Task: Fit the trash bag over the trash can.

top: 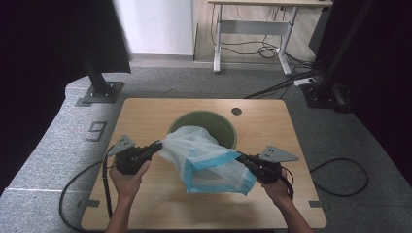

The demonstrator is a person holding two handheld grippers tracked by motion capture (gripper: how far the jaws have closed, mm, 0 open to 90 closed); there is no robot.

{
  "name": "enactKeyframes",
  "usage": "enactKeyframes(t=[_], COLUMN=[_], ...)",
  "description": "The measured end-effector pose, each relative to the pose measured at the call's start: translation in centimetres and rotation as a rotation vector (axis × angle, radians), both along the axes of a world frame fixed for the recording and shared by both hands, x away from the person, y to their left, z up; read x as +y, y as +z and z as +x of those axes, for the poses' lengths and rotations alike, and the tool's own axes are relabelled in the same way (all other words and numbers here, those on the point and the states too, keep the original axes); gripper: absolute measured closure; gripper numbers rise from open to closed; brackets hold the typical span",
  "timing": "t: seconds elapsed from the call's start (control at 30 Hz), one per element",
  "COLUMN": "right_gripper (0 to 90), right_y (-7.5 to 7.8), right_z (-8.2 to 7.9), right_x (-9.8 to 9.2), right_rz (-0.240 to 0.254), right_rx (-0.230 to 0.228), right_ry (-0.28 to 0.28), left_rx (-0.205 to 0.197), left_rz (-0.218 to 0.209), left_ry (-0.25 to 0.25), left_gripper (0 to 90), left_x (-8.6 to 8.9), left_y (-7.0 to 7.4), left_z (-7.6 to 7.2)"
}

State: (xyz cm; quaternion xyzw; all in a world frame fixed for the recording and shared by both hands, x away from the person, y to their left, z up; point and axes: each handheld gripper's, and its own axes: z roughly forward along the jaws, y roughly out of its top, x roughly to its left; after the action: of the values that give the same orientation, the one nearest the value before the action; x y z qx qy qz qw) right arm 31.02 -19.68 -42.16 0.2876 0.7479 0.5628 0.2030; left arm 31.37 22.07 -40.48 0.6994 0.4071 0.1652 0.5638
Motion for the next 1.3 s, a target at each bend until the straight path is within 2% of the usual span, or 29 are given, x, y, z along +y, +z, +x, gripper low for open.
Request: enactKeyframes(t=[0.1,0.17,0.37,0.5,0.7,0.8,0.83,0.9,1.1,1.3], right_gripper=[87.1,87.1,87.1,87.1,87.1,87.1,87.1,87.1,87.1,87.1], right_y=[0.8,1.6,2.9,4.1,5.3,5.3,5.2,5.1,4.3,4.1], right_z=[0.3,1.0,2.6,3.9,5.9,6.9,7.7,8.0,9.8,10.2], right_x=[-0.5,-0.8,-1.1,-0.8,-0.5,-0.3,0.0,0.0,0.6,0.8], right_rz=[-0.003,-0.001,0.025,0.014,0.01,0.002,-0.005,-0.006,-0.009,-0.008], right_rx=[-0.011,-0.036,-0.046,-0.059,-0.047,-0.039,-0.031,-0.028,-0.001,0.003], right_ry=[-0.042,-0.087,-0.11,-0.119,-0.142,-0.155,-0.166,-0.169,-0.194,-0.193], left_rx=[-0.008,-0.012,-0.021,-0.018,-0.003,0.01,0.015,0.022,0.032,0.028], left_rz=[0.0,0.0,0.012,0.014,0.028,0.038,0.04,0.042,0.037,0.045], left_ry=[0.001,0.001,0.008,0.009,0.008,0.013,0.015,0.02,0.019,0.021], left_gripper=[89.5,89.6,89.5,89.6,89.6,89.6,89.5,89.5,89.6,89.6], left_x=[0.0,0.1,0.3,0.4,0.2,0.1,0.2,0.2,0.3,0.3], left_y=[0.3,0.6,1.6,2.0,2.6,2.7,2.6,2.5,2.3,2.7], left_z=[0.0,0.1,0.6,1.3,2.8,3.6,3.8,4.2,4.7,4.9])
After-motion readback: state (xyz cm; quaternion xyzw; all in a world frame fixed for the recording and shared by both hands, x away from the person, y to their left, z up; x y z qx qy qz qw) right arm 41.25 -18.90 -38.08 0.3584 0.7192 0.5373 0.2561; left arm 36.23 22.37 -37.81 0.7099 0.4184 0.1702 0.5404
